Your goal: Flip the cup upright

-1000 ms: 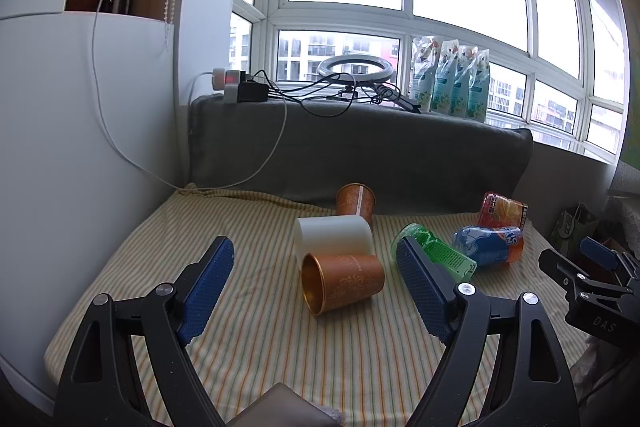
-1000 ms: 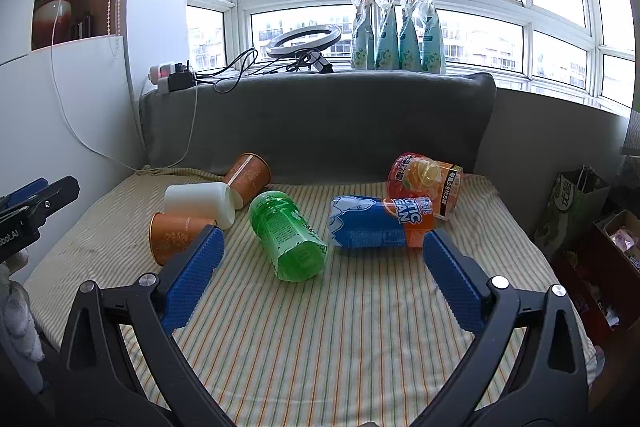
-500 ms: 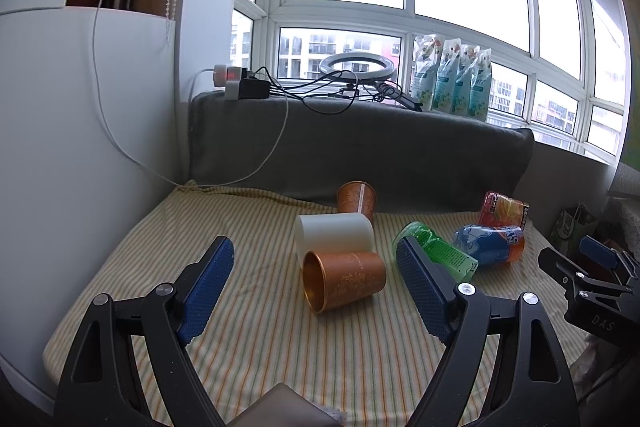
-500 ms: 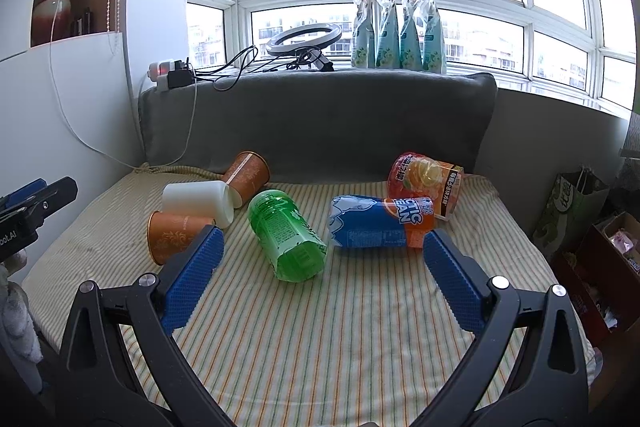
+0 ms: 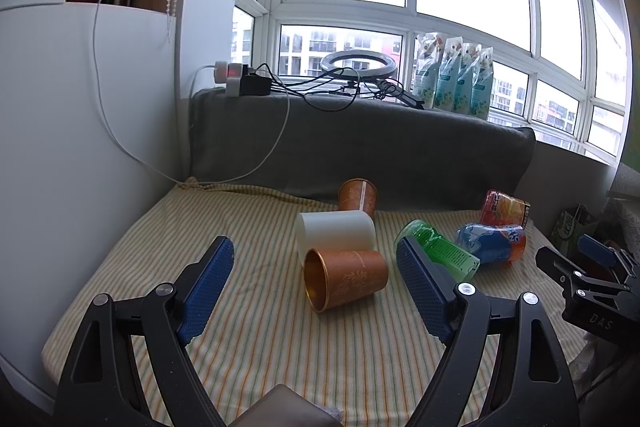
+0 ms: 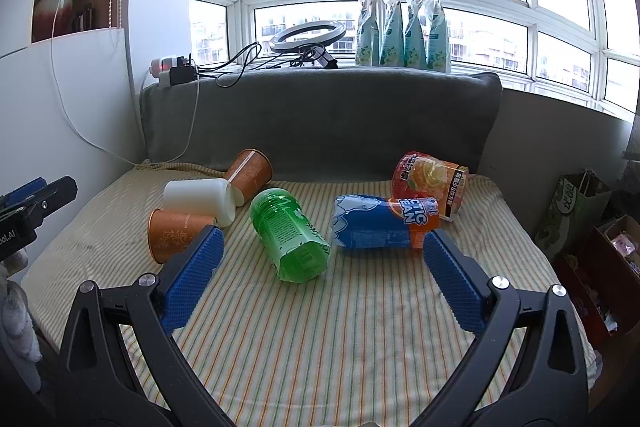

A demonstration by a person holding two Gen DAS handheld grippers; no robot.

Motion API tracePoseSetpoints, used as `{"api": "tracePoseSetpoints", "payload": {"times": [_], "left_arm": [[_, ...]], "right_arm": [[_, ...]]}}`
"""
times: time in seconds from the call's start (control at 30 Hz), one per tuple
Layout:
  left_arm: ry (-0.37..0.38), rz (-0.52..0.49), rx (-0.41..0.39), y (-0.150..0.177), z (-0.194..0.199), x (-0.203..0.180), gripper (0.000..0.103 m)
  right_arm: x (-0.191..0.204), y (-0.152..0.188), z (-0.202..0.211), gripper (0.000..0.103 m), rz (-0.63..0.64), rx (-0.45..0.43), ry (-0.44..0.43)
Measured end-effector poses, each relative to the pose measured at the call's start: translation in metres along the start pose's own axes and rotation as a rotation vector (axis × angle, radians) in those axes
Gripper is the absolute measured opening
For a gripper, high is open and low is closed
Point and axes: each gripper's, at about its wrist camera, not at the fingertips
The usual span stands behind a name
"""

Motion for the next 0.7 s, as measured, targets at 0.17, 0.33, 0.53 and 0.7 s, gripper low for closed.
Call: {"api": "tracePoseSetpoints", "payload": {"times": [0.17, 0.33, 0.53, 0.7], "left_arm": [[0.0, -0.002, 0.007, 0.0, -0.001, -0.001, 0.084], [-0.004, 0.003, 0.027, 0.001, -0.005, 0.002, 0.084], [-0.015, 0.006, 0.051, 0.006, -0.007, 0.009, 0.084], [-0.02, 0.01, 0.07, 0.01, -0.008, 0.017, 0.084]], "right_arm": [[0.002, 0.0, -0.005, 0.102, 0.01, 0.005, -0.002], [0.004, -0.002, -0.012, 0.102, 0.028, 0.014, -0.016], [0.011, -0.007, -0.027, 0.102, 0.077, 0.036, -0.072], [0.023, -0.013, -0.048, 0.102, 0.15, 0.075, -0.144]]}}
Point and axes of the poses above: each gripper's, at about its wrist camera, not at the fingertips, and z roughly against the way its jaws point, x to its left, y to its underside, and after that the axes turned 6 degrees about -z, right-handed
